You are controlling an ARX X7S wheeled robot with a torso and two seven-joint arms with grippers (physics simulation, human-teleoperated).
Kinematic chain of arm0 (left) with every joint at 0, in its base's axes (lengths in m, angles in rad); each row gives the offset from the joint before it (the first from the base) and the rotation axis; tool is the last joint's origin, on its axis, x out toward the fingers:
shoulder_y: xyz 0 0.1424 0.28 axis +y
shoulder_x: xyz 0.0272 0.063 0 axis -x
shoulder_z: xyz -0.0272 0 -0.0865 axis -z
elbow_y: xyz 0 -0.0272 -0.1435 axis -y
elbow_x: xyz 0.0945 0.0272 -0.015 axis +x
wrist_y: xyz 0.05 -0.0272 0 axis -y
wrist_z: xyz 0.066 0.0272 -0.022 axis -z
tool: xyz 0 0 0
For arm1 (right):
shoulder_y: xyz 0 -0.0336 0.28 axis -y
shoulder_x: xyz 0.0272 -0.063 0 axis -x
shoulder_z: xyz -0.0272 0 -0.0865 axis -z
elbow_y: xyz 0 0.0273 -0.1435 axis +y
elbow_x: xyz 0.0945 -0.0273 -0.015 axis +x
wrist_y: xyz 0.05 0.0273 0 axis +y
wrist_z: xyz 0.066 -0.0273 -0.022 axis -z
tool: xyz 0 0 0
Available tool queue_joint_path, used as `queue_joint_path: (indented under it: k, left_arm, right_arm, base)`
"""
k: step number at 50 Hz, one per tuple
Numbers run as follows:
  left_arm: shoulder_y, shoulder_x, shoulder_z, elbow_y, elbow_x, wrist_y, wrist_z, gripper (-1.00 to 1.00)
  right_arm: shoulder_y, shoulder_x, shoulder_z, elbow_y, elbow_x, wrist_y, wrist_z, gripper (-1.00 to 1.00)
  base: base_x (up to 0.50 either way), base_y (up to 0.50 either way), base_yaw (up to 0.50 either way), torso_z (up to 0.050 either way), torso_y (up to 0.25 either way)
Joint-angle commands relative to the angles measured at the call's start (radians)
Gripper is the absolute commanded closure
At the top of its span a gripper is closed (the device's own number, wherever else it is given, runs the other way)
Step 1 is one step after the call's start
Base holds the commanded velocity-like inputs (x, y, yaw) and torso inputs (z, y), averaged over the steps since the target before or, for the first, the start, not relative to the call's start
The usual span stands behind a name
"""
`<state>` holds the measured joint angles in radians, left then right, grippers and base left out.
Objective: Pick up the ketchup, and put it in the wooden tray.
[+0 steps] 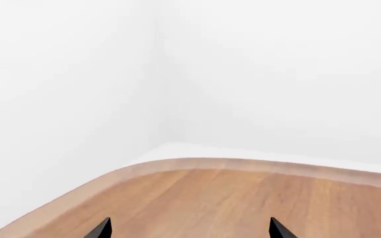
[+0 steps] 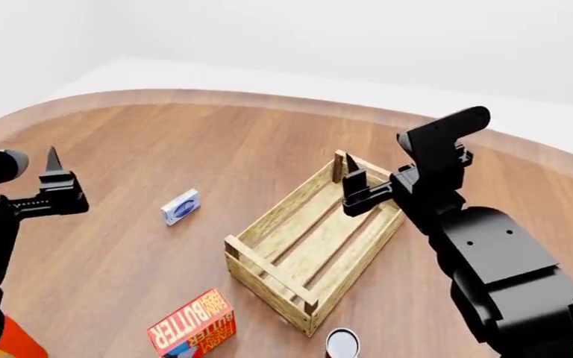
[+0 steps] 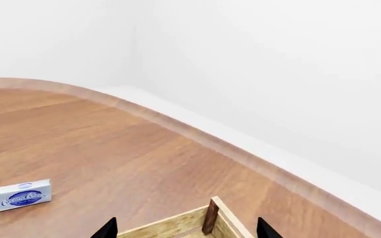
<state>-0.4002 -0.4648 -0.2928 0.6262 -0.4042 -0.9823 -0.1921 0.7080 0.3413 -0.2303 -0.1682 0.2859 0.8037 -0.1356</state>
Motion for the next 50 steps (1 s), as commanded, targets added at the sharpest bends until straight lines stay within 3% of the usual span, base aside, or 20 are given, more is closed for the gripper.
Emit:
queue_joint_path:
  k: [1, 21, 25, 27, 50]
  left_arm:
    - [0.083, -0.070, -0.176, 0.132, -0.071, -0.199, -0.008, -1.00]
    - [0.115, -0.072, -0.351, 0.210, -0.213, -0.583, -0.007, -1.00]
    - [0.152, -0.121, -0.433, 0.146, -0.533, -0.587, -0.232, -1.00]
    - [0.165, -0.131, -0.449, 0.134, -0.605, -0.583, -0.288, -1.00]
    - [0.245, -0.149, -0.520, 0.101, -0.738, -0.546, -0.378, -1.00]
  right_arm:
    - [0.008, -0.003, -0.012, 0.025, -0.004, -0.020, -0.004, -1.00]
    - [-0.005, -0.006, -0.020, 0.077, -0.008, -0.073, -0.007, -1.00]
    - [-0.006, -0.010, -0.023, 0.085, -0.009, -0.081, -0.007, -1.00]
    - [-0.007, -0.011, -0.025, 0.087, -0.009, -0.083, -0.007, -1.00]
    - [-0.009, -0.012, -0.039, 0.081, -0.008, -0.076, 0.005, -1.00]
  base:
    - [0.00, 0.00, 0.00, 0.000, 0.000]
    - [0.00, 0.00, 0.00, 0.000, 0.000]
    - [0.00, 0.00, 0.00, 0.000, 0.000]
    - [0.00, 0.00, 0.00, 0.000, 0.000]
    - [0.00, 0.00, 0.00, 0.000, 0.000]
